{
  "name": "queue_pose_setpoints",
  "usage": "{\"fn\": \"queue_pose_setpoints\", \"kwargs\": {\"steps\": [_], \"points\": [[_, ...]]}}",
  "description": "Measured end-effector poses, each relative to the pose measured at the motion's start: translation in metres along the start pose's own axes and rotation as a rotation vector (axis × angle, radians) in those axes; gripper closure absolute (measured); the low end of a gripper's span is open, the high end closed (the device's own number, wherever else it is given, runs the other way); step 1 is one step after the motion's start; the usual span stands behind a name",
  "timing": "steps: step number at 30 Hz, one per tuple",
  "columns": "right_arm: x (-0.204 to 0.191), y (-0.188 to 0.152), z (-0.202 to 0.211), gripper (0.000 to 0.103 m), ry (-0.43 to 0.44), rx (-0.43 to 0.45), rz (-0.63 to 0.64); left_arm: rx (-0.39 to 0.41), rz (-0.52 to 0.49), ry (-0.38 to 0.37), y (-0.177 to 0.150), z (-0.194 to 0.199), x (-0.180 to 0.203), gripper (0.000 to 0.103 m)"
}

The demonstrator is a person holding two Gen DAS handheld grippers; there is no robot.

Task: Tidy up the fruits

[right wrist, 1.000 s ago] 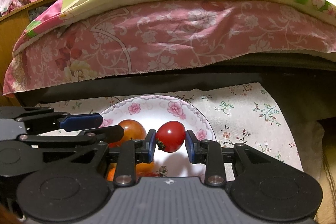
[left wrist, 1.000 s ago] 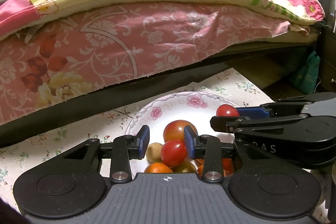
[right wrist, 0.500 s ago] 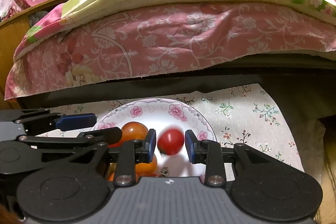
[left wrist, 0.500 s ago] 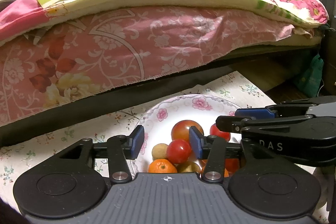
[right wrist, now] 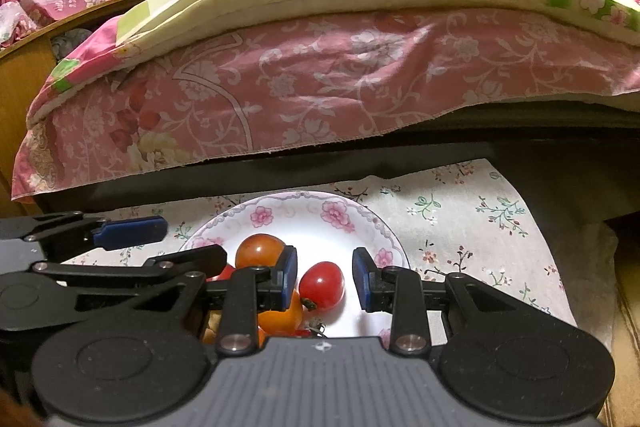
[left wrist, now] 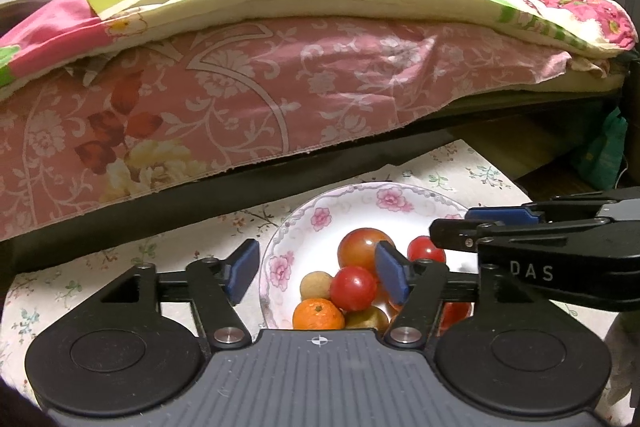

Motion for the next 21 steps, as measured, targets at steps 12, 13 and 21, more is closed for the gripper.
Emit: {"fn": "queue_pose_setpoints", "kwargs": {"steps": [12,13,21], "points": [[0.004,-0.001,0.016,0.072,-0.028,-0.001,-0.019,0.015,0.023,0.043,-0.001,0.014,0.004,0.013],[0.005,-0.001,0.017,0.072,-0.030,-0.002,-0.021,0.015,0.021,0.046,-0.001,0.015,0.004,0.013],[0.009,-0.009,0.029,0.072,-0.062,-0.017,-0.031,0.034,0.024,0.104,-0.004,0.026,0.006,0.000]]}}
Point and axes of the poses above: each gripper's, at about its wrist camera, not at the fingertips, and z roughly against the way its jaws point, x to its right, y to its top, the point moved 8 cm from there along -z, roughly the way its jaws point, and after that the axes turned 10 degrees about -x, right-handed, at the moved point
